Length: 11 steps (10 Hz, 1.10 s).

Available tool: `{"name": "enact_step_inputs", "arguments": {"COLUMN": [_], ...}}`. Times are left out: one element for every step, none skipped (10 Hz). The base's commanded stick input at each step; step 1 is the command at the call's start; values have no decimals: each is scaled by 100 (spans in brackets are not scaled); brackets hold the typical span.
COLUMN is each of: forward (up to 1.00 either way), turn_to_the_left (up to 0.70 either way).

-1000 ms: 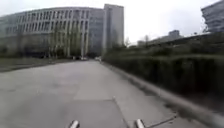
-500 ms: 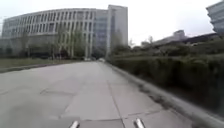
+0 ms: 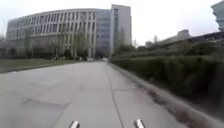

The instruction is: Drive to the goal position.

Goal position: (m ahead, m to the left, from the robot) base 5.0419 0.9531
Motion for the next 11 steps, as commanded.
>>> {"name": "enact_step_inputs", "arguments": {"forward": [100,100,100,100,100,100,100,100,100,100,100], "turn_to_the_left": [-28,0,0,0,0,0,-11,-28,-36,-22,-8]}}
